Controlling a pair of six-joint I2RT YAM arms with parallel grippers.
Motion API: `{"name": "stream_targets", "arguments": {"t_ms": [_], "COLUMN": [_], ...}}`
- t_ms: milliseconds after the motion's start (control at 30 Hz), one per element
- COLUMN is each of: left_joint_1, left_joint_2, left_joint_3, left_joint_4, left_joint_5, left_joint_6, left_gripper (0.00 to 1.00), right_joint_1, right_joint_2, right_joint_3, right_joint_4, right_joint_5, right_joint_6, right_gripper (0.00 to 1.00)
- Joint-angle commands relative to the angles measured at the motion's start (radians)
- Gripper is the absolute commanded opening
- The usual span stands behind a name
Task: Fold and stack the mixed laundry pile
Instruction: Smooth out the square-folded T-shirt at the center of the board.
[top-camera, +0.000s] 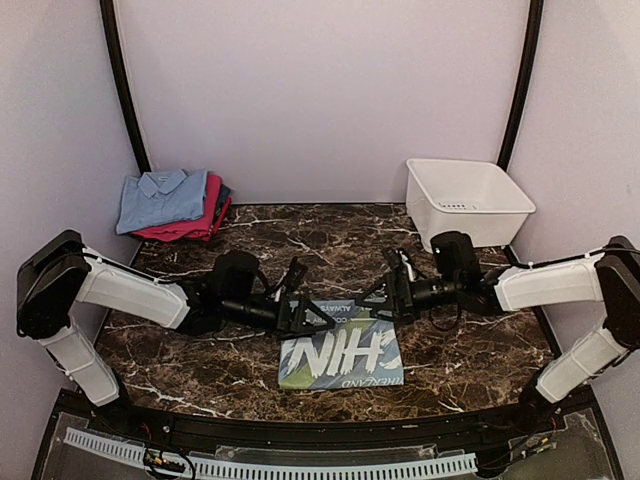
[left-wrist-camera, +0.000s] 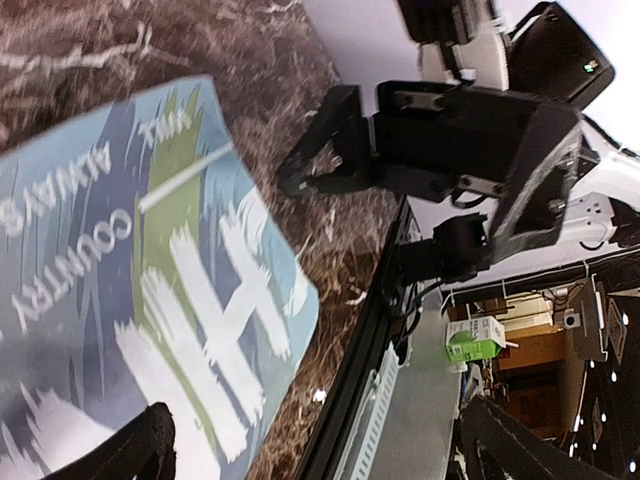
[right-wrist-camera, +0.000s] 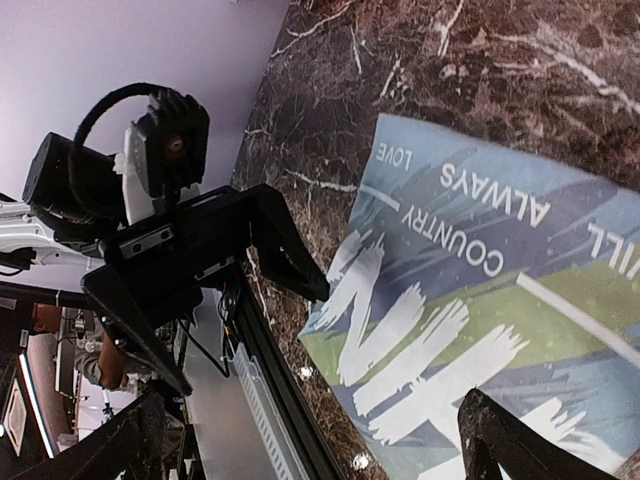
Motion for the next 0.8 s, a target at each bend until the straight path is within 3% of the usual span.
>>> {"name": "stream_targets", "arguments": {"t_ms": [0, 200, 400, 633, 767], "left_joint_1": [0.056, 0.11, 0.187, 0.3, 0.313], "left_joint_2": [0.039, 0.247, 0.354, 0.413, 0.347], "left_joint_3": [0.135, 0.224, 0.246, 0.357, 0.441], "left_joint_4": [-0.054, 0.014, 0.032, -0.107, -0.283], "left_joint_5": [0.042, 0.082, 0.094, 0.044, -0.029], "left_joint_6": [0.054, 0.07, 0.075, 0.121, 0.23], "left_gripper": [0.99, 0.99, 0.99, 0.99, 0.99], "right_joint_1": [-0.026, -0.048, -0.129, -0.18, -0.199], "right_joint_2": [0.126, 0.295, 0.395, 0.539, 0.53], "right_joint_3": [0.094, 0.179, 0.201, 0.362, 0.517], "right_joint_4": [-0.01, 0.104, 0.144, 0.07, -0.108], "right_joint_5": [-0.044, -0.088, -0.124, -0.128, -0.092], "right_joint_6": [-0.061, -0.04, -0.057, -0.12, -0.203], "right_gripper": [0.99, 0.97, 0.94, 0.91, 0.88]}}
